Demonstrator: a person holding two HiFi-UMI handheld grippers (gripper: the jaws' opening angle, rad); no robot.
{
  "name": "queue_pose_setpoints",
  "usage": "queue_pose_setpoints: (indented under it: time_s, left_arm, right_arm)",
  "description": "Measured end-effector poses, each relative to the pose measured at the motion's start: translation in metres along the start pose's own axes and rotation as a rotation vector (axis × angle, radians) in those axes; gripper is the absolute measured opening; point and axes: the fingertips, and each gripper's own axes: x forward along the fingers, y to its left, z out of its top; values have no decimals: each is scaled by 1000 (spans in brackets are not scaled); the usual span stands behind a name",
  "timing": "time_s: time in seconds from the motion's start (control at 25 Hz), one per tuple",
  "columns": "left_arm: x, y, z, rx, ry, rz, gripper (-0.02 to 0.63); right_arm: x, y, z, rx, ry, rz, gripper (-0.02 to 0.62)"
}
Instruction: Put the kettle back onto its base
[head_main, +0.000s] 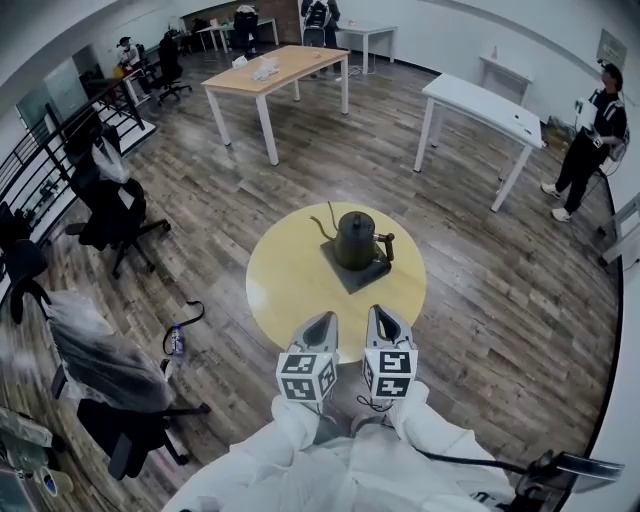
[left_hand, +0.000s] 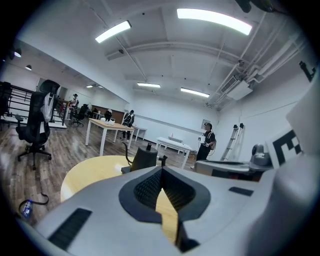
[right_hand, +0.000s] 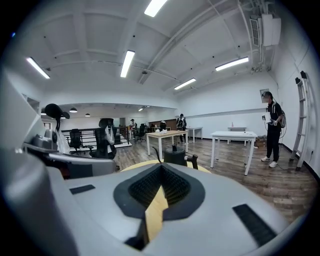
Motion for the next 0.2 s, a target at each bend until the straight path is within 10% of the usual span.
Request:
queue_pose_setpoints:
  time_s: [0.2]
  left_arm:
    - [-5,0,2,7,-2,-12,2]
  right_arm:
    - [-1,5,3,-6,2,-5,12]
